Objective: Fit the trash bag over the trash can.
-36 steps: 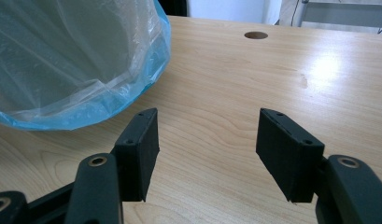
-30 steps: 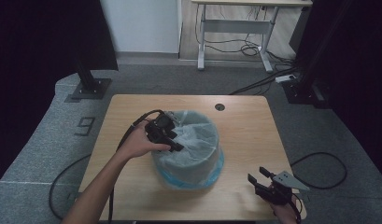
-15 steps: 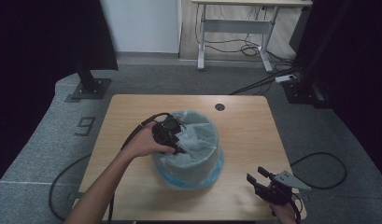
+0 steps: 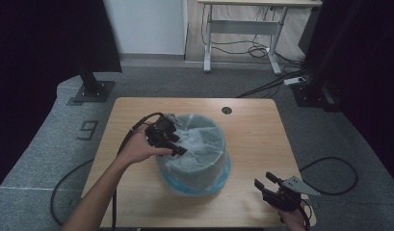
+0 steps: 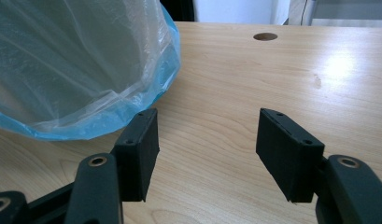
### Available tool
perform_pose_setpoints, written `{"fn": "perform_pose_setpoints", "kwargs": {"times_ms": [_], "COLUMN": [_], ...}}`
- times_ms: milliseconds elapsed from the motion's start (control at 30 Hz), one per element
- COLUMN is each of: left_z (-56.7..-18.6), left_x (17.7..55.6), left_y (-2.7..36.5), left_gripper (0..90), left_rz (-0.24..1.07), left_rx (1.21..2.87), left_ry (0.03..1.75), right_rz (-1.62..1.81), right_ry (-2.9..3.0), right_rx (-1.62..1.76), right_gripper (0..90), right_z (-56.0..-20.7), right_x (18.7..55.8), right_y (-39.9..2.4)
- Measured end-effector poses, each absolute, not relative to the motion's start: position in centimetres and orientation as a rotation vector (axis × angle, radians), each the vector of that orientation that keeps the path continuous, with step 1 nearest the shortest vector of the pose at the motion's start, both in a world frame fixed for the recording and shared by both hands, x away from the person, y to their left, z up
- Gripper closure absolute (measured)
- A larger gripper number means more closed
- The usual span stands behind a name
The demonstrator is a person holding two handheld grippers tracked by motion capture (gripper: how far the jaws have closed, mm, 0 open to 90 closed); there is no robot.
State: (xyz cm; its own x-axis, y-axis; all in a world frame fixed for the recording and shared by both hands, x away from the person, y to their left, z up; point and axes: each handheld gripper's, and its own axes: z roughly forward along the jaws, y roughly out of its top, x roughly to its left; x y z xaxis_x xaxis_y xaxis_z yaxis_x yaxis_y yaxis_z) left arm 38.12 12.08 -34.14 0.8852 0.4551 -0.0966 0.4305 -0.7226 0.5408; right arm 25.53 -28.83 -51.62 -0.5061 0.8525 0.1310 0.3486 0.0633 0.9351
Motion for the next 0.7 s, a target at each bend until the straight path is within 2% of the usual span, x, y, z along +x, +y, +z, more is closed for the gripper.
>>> {"fn": "perform_pose_setpoints", "kwargs": {"times_ms": [233,700], "left_z": [-33.8,-35.5], "left_x": [36.4,36.3], "left_y": [12.3,10.3], "left_gripper": [39.5,39.9], "left_rz": [0.045,0.039], "left_rx": [2.465,2.609], "left_ry": [0.573,0.546], "right_rz": [1.438,1.429], "right_ry": [1.892,1.898], "right_rx": [1.197,1.199], "right_gripper": [38.5,38.5], "right_z": [-51.8,-51.9], "right_x": [25.6,25.6], "right_y": [-28.8,-28.7]}}
